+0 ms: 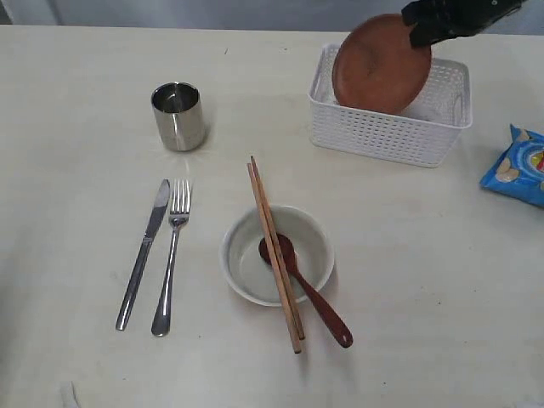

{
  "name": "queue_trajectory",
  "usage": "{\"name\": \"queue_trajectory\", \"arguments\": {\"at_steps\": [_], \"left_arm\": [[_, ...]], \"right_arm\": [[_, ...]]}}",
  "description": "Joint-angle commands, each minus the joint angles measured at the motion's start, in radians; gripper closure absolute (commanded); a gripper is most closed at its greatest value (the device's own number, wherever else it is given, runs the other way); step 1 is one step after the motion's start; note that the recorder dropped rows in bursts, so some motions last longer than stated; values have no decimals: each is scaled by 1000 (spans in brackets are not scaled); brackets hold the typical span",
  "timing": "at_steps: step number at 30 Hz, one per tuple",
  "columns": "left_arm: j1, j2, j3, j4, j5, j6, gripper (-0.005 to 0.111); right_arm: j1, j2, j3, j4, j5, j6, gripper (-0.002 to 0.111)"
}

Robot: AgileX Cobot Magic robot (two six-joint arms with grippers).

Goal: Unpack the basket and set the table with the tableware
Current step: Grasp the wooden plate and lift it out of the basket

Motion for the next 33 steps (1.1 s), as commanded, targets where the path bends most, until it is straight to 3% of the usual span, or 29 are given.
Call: {"name": "queue_trajectory", "arguments": {"at_steps": [1, 14, 19, 26, 33], "left_arm": [[2, -3, 3, -11, -1, 0, 107], [2, -3, 3, -11, -1, 0, 107], [2, -3, 3, -11, -1, 0, 107], [2, -3, 3, -11, -1, 0, 107], [2, -3, 3, -11, -1, 0, 107]], "right_arm": [[-2, -77, -1, 16, 12, 26, 109], [-2, -238, 26, 259, 192, 97, 109], [-2, -272, 170, 380, 187, 97, 109], [-2, -339, 424, 598, 167, -60, 109], [12, -347, 646, 770, 24, -186, 109]]}}
